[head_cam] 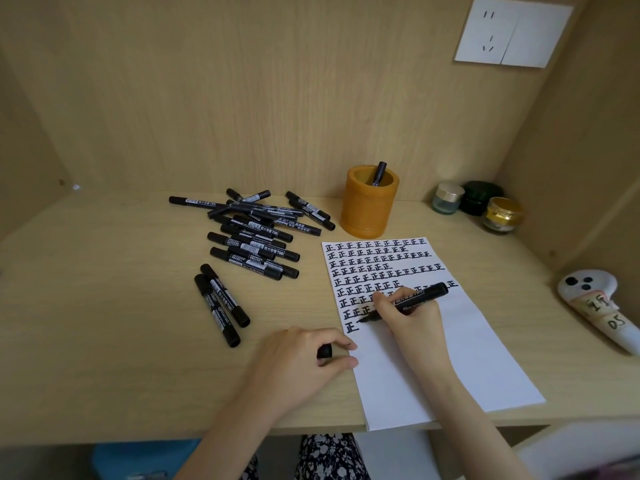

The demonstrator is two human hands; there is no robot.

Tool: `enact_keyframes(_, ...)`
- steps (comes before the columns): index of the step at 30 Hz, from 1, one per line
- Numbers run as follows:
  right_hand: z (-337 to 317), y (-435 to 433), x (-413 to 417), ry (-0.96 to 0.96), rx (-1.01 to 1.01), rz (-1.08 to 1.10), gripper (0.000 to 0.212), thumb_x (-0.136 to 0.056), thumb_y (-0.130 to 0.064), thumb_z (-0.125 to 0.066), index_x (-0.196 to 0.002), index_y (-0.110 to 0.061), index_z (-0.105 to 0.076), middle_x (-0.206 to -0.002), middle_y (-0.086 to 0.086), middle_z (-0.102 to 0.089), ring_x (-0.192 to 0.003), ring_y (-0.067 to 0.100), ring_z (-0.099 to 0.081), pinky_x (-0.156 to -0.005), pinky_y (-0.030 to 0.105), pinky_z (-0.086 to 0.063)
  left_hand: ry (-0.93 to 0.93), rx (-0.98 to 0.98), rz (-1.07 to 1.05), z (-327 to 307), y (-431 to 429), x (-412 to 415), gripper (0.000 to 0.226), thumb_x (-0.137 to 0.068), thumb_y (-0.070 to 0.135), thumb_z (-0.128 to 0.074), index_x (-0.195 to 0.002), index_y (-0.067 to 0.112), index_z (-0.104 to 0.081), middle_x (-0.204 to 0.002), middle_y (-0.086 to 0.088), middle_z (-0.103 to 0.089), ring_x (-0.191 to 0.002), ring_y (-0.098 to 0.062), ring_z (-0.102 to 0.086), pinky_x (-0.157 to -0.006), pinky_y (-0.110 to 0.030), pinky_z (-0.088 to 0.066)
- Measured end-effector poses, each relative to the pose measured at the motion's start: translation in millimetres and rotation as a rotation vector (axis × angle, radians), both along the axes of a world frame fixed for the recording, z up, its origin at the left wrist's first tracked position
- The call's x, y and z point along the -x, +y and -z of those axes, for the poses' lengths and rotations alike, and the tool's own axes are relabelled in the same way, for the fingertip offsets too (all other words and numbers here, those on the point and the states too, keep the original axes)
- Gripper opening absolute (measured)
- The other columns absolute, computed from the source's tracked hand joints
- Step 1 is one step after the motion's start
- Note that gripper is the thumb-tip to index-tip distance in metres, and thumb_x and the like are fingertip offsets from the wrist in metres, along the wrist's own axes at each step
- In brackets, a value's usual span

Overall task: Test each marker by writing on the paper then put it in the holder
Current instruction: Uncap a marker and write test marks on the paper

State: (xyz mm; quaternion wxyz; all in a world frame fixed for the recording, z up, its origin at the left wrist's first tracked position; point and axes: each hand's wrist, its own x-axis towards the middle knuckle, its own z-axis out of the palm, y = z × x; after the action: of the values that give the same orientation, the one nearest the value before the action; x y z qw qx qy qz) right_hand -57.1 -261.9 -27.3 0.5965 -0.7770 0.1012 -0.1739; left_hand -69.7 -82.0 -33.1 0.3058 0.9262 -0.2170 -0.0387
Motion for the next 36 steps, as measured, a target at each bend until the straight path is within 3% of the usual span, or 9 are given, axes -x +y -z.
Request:
enact_keyframes(4,0.5,0.6,-0.6,0.016,0.033,0.006,0.023,-0.084,-0.013,-0.069,-0.068,0.002,-0.062,-0.058,0.005,-0.057,-0.052,0.006,-0.047,-0.051,0.015,-0.036,-0.001,-0.003,-0.004,-0.4,0.3,0.3,0.031,-0.078,0.065,-0.054,-0.104,0.051,-0.061,-0.075,0.015,-0.069,-0.048,-0.005,-0.046,-0.053,-0.012,-0.036)
enact_keyframes(11,0.4,0.0,-1.1,0.029,0.045,0.015,0.024,-0.083,-0.01,-0.067,-0.066,0.005,-0.059,-0.055,0.004,-0.055,-0.052,0.008,-0.044,-0.051,0.017,-0.034,0.007,-0.009,-0.007,-3.2,0.5,1.7,0.03,-0.078,0.065,-0.054,-0.104,0.053,-0.06,-0.076,0.016,-0.068,-0.045,0.002,-0.042,-0.05,-0.011,-0.028)
enact_keyframes(14,0.7,-1.1,-1.3,0.034,0.025,0.029,0.025,-0.083,-0.013,-0.068,-0.066,0.004,-0.059,-0.05,-0.002,-0.051,-0.049,0.007,-0.042,-0.048,0.018,-0.033,0.004,0.005,-0.003,-2.5,0.7,1.7,0.028,-0.079,0.063,-0.056,-0.104,0.05,-0.061,-0.064,0.01,-0.065,-0.046,0.0,-0.045,-0.049,-0.012,-0.032)
enact_keyframes(20,2.9,-1.3,-2.0,0.024,0.048,0.022,0.029,-0.084,-0.013,-0.066,-0.071,0.01,-0.056,-0.054,0.002,-0.048,-0.052,0.01,-0.04,-0.049,0.02,-0.032,-0.012,-0.003,-0.003,-1.2,1.0,0.7,0.03,-0.078,0.065,-0.055,-0.105,0.051,-0.06,-0.07,0.012,-0.066,-0.049,0.003,-0.046,-0.051,-0.011,-0.032)
enact_keyframes(25,1.6,-1.9,-1.1,0.02,-0.012,0.002,0.026,-0.085,-0.014,-0.068,-0.063,-0.003,-0.06,-0.045,-0.01,-0.049,-0.047,0.004,-0.042,-0.049,0.016,-0.033,-0.006,0.002,-0.008,-2.1,0.0,1.5,0.028,-0.079,0.063,-0.056,-0.103,0.05,-0.062,-0.055,0.014,-0.054,-0.044,-0.001,-0.042,-0.05,-0.012,-0.03)
enact_keyframes(28,2.8,-1.2,-0.8,0.021,0.0,-0.02,0.025,-0.084,-0.017,-0.07,-0.063,-0.004,-0.063,-0.052,-0.002,-0.055,-0.053,0.008,-0.047,-0.052,0.019,-0.036,0.0,-0.001,-0.01,-1.0,0.4,0.9,0.028,-0.078,0.064,-0.056,-0.104,0.052,-0.061,-0.061,0.017,-0.056,-0.047,0.001,-0.041,-0.055,-0.014,-0.033)
enact_keyframes(36,3.1,0.1,-1.0,0.029,0.041,-0.01,0.024,-0.083,-0.01,-0.068,-0.065,0.003,-0.06,-0.05,-0.006,-0.052,-0.051,0.006,-0.045,-0.051,0.017,-0.035,-0.024,-0.021,-0.013,-2.6,-0.8,1.9,0.029,-0.079,0.064,-0.055,-0.104,0.051,-0.061,-0.067,0.013,-0.064,-0.057,-0.002,-0.049,-0.061,-0.013,-0.04)
